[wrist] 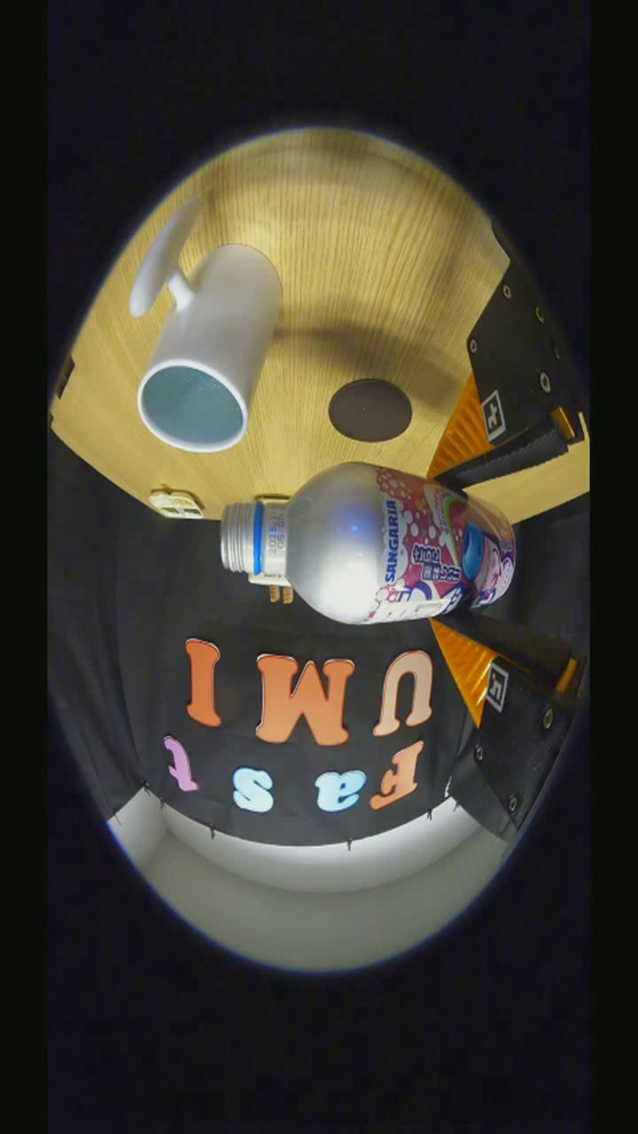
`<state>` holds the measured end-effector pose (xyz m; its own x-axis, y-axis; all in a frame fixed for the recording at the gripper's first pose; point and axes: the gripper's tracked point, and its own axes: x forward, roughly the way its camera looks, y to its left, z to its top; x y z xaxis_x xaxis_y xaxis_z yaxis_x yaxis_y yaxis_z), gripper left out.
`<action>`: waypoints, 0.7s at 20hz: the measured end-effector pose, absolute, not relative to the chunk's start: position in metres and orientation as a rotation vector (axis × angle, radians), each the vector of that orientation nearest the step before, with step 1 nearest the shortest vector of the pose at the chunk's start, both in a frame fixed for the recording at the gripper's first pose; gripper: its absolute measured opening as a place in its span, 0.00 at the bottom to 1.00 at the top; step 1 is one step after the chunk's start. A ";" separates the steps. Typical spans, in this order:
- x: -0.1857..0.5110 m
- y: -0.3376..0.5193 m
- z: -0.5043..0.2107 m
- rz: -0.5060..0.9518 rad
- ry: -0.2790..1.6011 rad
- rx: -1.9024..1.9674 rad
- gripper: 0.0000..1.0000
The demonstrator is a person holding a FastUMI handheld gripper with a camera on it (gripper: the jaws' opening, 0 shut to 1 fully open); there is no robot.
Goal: Take the bottle from table, then pour the juice into the cup, finally place the bottle on the coaster
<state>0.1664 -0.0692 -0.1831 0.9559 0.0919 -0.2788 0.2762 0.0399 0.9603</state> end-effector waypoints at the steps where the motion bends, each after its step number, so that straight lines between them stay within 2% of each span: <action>1: 0.166 -0.073 -0.183 -0.150 0.288 1.560 0.75; 14: 0.169 -0.090 -0.168 -0.188 0.262 1.751 0.75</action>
